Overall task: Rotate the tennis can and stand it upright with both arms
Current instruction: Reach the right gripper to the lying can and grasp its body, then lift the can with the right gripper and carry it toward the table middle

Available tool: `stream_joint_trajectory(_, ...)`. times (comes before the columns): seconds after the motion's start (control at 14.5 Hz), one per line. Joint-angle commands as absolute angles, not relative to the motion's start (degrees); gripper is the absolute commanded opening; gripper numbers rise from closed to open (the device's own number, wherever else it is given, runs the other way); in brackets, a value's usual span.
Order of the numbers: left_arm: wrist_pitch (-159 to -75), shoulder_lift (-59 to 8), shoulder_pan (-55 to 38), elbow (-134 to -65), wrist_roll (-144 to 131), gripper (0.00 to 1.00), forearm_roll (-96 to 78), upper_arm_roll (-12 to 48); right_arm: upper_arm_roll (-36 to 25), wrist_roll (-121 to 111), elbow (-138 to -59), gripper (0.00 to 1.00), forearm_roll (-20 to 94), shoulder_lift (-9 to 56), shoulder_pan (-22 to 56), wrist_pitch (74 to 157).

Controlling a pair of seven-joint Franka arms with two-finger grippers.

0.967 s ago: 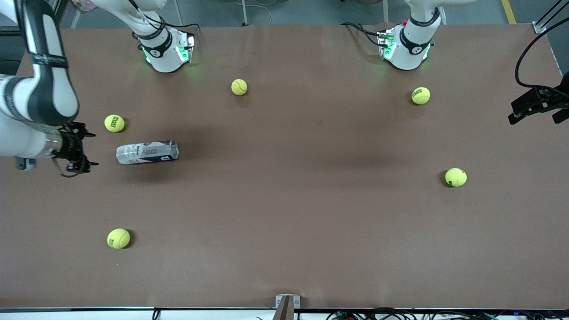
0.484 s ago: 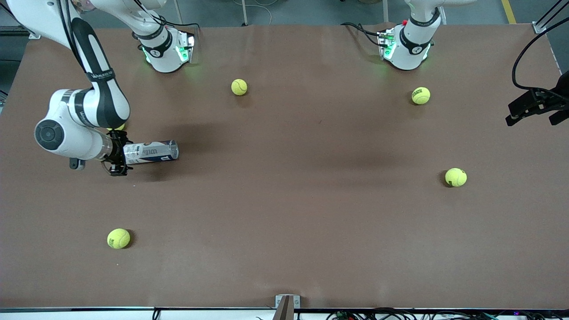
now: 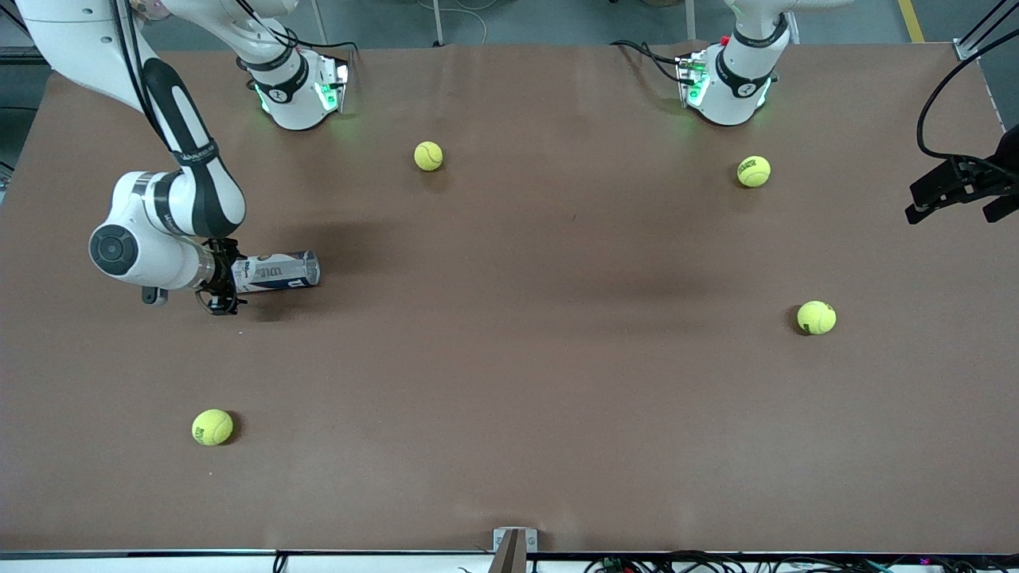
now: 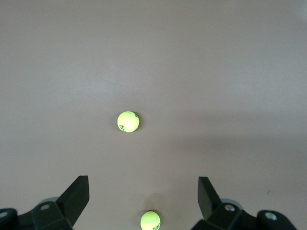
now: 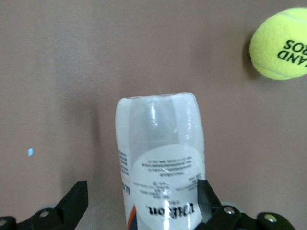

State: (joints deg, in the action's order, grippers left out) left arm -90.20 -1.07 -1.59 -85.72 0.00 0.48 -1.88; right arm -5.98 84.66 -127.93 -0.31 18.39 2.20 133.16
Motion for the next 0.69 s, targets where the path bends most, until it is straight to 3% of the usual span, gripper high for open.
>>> stream_joint_trajectory(0.0, -90.1, 0.4, -1.6, -87.0, 1.1, 1.0, 0.4, -1.8, -5.6, 85.0, -130.3, 1.0, -1.1, 18.8, 1.1, 136.2)
stream_joint_trajectory(0.14, -90.1, 0.4, -1.7, -87.0, 1.1, 1.0, 0.4, -1.8, -5.6, 84.8, -130.3, 0.99, -1.1, 19.1, 1.0, 136.0)
stream_joint_trajectory(0.41, -90.1, 0.4, -1.7, -87.0, 1.1, 1.0, 0.4, -1.8, -5.5, 84.7, -130.4, 0.81, -1.1, 20.0, 0.9, 135.5)
stream_joint_trajectory(0.62, -90.1, 0.4, -1.7, -87.0, 1.1, 1.0, 0.4, -1.8, -5.4, 84.5, -130.4, 0.73, -1.1, 20.3, 0.9, 135.4)
